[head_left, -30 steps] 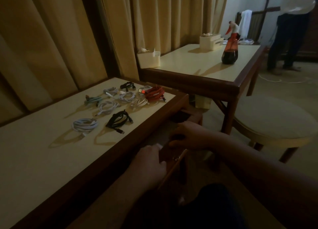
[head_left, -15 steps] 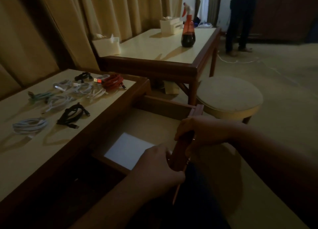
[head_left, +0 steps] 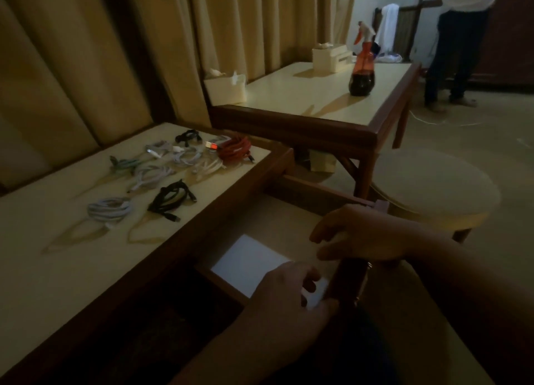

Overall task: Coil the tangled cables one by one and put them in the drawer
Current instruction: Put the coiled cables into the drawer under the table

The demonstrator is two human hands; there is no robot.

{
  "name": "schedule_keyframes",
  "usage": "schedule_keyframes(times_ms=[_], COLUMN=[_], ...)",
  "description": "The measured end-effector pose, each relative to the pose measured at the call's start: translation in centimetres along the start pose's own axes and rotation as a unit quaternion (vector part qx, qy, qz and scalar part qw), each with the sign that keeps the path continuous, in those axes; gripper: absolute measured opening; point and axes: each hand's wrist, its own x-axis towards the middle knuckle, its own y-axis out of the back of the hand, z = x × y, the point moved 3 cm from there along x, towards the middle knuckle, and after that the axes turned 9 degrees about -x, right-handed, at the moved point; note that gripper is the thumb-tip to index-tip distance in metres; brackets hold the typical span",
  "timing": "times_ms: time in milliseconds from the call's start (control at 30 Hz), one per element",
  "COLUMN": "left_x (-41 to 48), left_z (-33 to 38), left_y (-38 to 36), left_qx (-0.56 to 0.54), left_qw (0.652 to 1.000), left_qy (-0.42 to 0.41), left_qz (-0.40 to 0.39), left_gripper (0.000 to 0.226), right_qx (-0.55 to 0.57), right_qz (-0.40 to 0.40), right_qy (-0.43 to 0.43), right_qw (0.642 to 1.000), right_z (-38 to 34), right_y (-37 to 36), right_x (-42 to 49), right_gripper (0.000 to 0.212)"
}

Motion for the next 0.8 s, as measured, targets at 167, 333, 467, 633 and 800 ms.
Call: schedule_keyframes(times_ms=[167, 333, 467, 633, 800], left_x=[-0.7, -1.1, 1.4, 3.3, 3.5], left_z=[-1.2, -3.8, -6.8, -8.0, -8.1], left_y=[7.5, 16.4, 20.2, 21.0, 21.3], left_qx=[0.047, 0.158, 0.198, 0.218, 0.212], left_qw=[0.980, 0.915, 0.903, 0.927, 0.933], left_qy=[-0.097, -0.089, 0.046, 0.068, 0.057], left_qz=[0.170, 0.360, 0.378, 0.296, 0.284], left_gripper=[0.014, 0.007, 0.040, 0.043, 0.023], right_qx=[0.009, 0.110, 0.074, -0.033, -0.088], right_qz=[0.089, 0.196, 0.272, 0.187, 0.152], right_qy=[0.043, 0.062, 0.064, 0.072, 0.055], right_qw=[0.995, 0.973, 0.957, 0.979, 0.983], right_z=[-4.0, -7.7, -9.8, -11.3, -11.8], right_y=[0.7, 3.0, 4.7, 4.4, 4.4], right_x=[5.5, 11.4, 16.5, 21.4, 23.4], right_gripper=[0.018, 0.014, 0.045, 0.066, 0.043])
